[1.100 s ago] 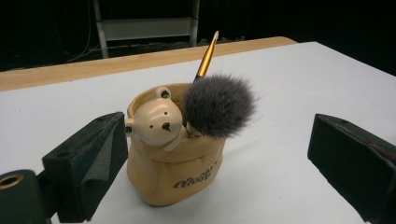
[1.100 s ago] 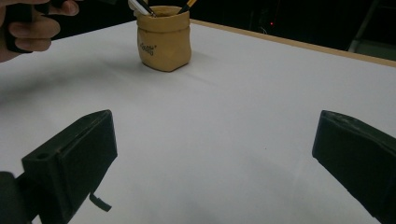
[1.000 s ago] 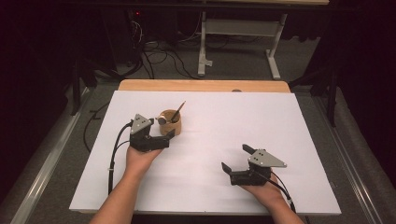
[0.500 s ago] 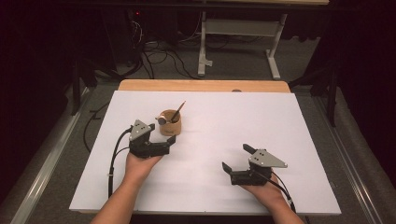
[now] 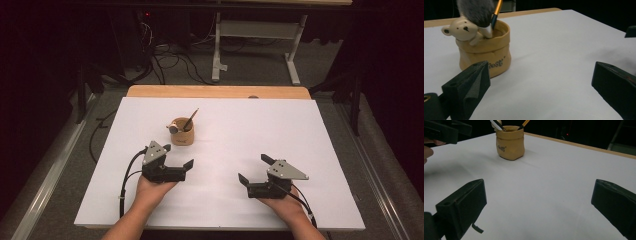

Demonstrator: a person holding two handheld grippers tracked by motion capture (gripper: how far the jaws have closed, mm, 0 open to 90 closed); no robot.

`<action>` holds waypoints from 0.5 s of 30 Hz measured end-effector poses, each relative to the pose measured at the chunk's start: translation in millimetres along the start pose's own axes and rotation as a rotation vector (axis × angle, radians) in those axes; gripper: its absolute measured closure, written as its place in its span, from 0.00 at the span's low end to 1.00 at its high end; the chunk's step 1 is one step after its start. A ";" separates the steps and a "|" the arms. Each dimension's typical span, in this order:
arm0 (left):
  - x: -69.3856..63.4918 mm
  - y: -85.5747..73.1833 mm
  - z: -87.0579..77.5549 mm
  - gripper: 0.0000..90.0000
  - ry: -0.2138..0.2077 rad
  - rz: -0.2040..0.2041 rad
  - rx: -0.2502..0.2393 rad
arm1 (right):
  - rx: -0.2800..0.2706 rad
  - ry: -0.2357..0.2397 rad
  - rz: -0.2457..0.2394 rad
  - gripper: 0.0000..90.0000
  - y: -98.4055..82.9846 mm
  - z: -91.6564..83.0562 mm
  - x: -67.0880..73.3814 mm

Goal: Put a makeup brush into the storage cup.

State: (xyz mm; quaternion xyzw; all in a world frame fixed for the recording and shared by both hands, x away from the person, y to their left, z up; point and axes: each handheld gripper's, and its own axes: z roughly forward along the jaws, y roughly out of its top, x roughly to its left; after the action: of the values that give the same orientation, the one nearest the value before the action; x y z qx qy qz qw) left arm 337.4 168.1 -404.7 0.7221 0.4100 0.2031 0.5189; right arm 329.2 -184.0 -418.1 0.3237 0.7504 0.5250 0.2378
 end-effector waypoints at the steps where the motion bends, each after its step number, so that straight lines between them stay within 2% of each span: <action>1: -1.9 -1.0 -1.1 0.02 -0.008 0.003 0.000 | 0.000 0.000 0.000 0.01 0.0 0.0 0.0; 5: -8.3 -5.7 -5.3 0.01 -0.029 0.026 -0.001 | 0.005 -0.004 -0.004 0.01 -0.2 0.1 -0.1; 8: -12.0 -11.1 -6.4 0.00 -0.055 0.027 0.003 | 0.002 -0.005 -0.003 0.01 0.0 0.0 -0.8; 15: -16.4 -22.1 -8.5 0.00 -0.063 0.078 0.005 | -0.001 -0.014 0.011 0.01 0.3 -1.7 -2.4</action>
State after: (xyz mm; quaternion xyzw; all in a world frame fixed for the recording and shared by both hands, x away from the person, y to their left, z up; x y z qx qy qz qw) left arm 313.3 162.6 -419.5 0.7448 0.3652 0.1993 0.5216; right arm 329.7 -186.8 -417.2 0.3312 0.7468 0.5244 0.2403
